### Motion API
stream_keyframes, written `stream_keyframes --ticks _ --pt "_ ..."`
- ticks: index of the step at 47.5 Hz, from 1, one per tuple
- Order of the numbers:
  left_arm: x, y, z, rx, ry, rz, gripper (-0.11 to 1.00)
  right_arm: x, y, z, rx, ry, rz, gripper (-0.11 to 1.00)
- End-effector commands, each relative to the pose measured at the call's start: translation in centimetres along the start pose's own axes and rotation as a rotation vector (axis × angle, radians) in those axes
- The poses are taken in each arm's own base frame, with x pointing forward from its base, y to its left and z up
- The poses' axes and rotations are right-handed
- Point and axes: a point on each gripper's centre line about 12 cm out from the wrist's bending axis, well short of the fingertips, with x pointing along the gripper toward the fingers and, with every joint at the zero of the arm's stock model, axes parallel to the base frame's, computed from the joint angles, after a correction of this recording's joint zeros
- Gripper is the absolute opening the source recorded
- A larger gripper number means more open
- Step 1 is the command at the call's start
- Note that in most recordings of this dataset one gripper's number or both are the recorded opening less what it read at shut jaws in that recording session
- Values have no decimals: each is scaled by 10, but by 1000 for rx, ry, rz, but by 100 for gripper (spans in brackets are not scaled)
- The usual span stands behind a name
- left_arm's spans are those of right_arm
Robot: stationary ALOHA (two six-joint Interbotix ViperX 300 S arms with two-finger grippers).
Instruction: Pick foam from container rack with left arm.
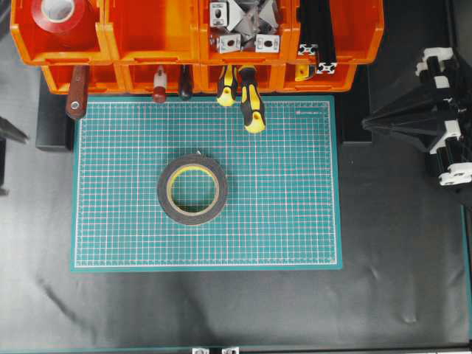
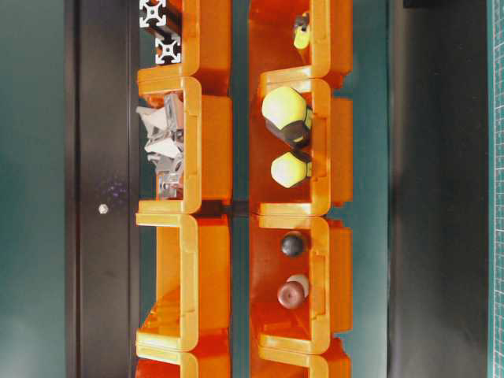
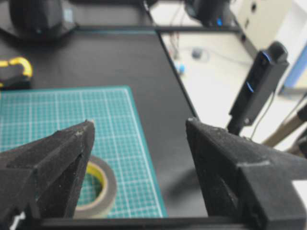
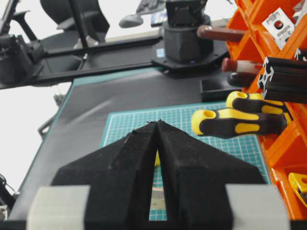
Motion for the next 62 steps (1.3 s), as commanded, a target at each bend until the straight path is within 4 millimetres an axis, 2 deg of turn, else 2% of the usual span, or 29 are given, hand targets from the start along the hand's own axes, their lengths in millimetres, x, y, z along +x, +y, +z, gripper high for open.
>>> stream_keyframes --ticks 1,16,22,34,62 --pt "-2 3 4 3 -38 15 73 2 3 16 0 -47 8 0" --pt "2 10 3 -3 -142 32 73 1 3 20 -9 -83 12 0" --pt "1 10 -2 -13 -140 31 73 1 3 19 -11 -83 12 0" --pt "-4 10 1 -15 -162 29 73 2 3 19 -11 -82 12 0" --pt "-4 10 0 -11 -163 27 73 1 3 18 -3 -73 11 0"
